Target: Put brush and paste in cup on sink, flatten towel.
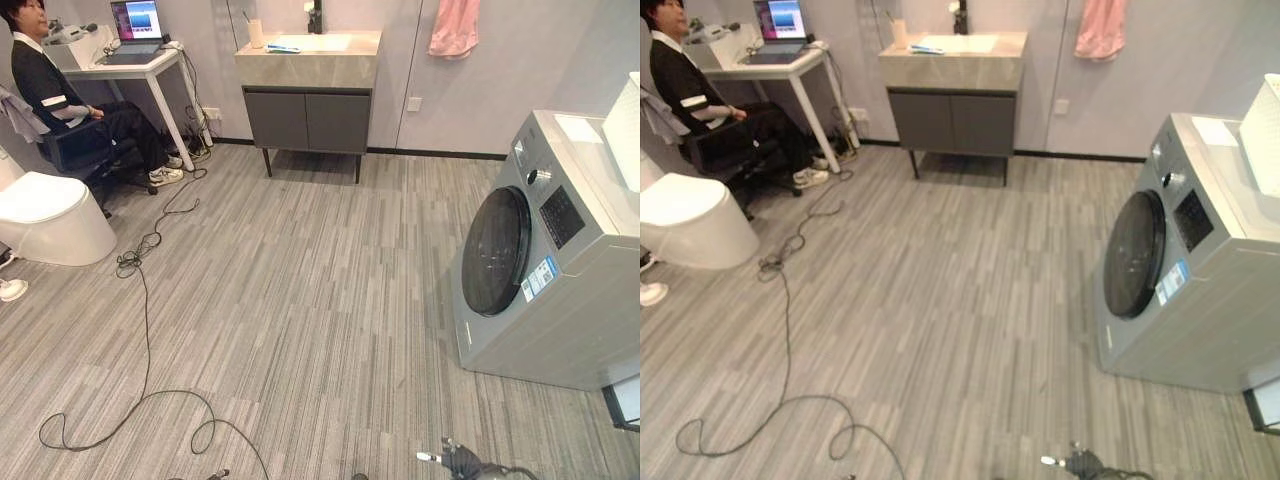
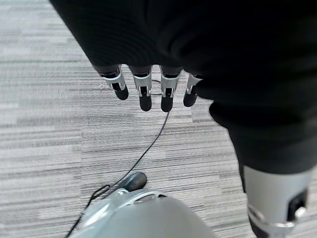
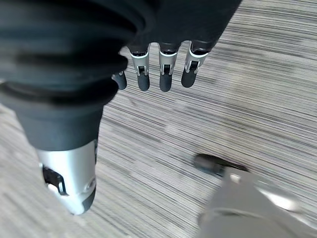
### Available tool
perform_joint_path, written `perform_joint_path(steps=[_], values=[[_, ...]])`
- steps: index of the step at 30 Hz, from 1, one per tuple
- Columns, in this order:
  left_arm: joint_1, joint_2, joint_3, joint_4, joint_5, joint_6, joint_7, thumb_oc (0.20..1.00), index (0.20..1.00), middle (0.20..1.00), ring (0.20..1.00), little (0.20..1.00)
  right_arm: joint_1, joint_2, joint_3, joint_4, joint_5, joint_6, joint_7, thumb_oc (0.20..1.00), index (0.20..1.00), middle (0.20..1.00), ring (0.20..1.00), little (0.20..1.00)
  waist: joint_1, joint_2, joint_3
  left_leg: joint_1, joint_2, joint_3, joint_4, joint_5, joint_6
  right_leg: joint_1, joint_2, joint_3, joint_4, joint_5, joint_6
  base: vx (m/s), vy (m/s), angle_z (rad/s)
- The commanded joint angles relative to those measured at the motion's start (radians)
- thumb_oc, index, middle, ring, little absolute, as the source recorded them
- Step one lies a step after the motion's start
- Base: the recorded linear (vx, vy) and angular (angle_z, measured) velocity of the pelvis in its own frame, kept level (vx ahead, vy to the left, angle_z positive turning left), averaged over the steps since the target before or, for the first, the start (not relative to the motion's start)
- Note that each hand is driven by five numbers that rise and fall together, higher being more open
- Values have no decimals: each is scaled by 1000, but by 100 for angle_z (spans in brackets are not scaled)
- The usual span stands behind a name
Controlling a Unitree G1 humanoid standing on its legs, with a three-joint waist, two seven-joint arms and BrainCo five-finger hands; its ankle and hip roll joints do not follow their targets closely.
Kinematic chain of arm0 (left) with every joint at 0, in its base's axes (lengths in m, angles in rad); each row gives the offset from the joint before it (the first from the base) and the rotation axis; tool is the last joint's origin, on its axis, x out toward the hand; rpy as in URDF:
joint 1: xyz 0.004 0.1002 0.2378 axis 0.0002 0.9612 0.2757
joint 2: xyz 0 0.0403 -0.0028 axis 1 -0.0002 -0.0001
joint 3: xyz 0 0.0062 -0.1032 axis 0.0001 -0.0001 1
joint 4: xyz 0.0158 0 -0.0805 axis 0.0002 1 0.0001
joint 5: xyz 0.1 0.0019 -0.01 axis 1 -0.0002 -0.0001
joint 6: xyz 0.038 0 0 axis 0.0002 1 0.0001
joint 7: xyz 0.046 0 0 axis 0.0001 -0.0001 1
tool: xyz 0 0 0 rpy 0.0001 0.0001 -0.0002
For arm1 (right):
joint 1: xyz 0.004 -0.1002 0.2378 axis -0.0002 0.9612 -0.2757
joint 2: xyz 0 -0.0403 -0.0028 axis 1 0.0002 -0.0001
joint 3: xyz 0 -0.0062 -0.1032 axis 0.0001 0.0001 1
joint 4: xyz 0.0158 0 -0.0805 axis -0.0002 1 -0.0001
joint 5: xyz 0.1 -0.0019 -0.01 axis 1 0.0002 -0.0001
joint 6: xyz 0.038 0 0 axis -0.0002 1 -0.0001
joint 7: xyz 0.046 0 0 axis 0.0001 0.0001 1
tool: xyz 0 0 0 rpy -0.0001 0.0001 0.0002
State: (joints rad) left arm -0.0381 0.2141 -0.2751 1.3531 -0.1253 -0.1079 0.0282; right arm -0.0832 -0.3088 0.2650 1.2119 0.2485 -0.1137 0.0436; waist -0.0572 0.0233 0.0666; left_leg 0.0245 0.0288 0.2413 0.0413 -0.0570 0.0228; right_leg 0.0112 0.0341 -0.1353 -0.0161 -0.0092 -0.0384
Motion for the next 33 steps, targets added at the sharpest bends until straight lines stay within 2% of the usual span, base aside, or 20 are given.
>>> perform_joint_path(steps=[1,3,6,12,18,19,27,33], values=[[-57,49,48,-27,-101,-61,53,1000,1000,1000,1000,1000,-43,1,-5,-42,68,-64,-46,1000,1000,1000,1000,1000,-13,-54,31,-102,44,-54,169,-20,-66,-88,-108,-4,271,-130,117,-69,0,19],[-65,52,53,-40,-120,-64,54,1000,1000,1000,1000,1000,-46,0,-2,-57,67,-66,-50,1000,1000,1000,1000,1000,-15,-55,37,-125,46,-57,213,-37,-66,-108,-114,-8,308,-143,115,-60,-2,12],[-93,63,58,-73,-143,-73,63,1000,1000,1000,1000,1000,-63,-2,15,-70,50,-69,-61,1000,1000,1000,1000,1000,-16,-60,55,-178,66,-62,339,-96,-59,-157,-127,-15,423,-189,109,-41,0,2],[-91,53,44,-89,-121,-81,71,1000,1000,1000,1000,1000,-61,9,25,-101,76,-73,-60,1000,1000,1000,1000,1000,-16,-63,63,-176,71,-53,390,-138,-45,-165,-133,-6,468,-205,108,4,7,0],[-81,60,-42,-146,-13,-99,84,1000,1000,1000,1000,1000,-63,14,34,-165,132,-92,-59,1000,1000,1000,1000,1000,-15,-65,70,-159,61,-47,371,-134,-37,-147,-133,5,435,-186,117,30,54,-2],[-76,69,-55,-179,-20,-110,89,1000,1000,1000,1000,1000,-78,9,48,-173,136,-92,-54,1000,1000,1000,1000,1000,-6,-64,74,-154,44,-47,352,-127,-29,-136,-138,8,408,-169,128,43,131,-2],[-96,71,-65,-188,-12,-115,101,1000,1000,1000,1000,1000,-101,14,61,-167,134,-92,-58,1000,1000,1000,1000,1000,4,-65,76,-152,30,-42,348,-137,-20,-131,-147,14,386,-163,130,27,66,-1],[-117,73,-82,-175,11,-106,98,1000,1000,1000,1000,1000,-123,13,105,-157,91,-81,-42,1000,1000,1000,1000,1000,11,-72,75,-153,13,-34,338,-143,-8,-120,-156,29,347,-139,147,32,74,-2]])
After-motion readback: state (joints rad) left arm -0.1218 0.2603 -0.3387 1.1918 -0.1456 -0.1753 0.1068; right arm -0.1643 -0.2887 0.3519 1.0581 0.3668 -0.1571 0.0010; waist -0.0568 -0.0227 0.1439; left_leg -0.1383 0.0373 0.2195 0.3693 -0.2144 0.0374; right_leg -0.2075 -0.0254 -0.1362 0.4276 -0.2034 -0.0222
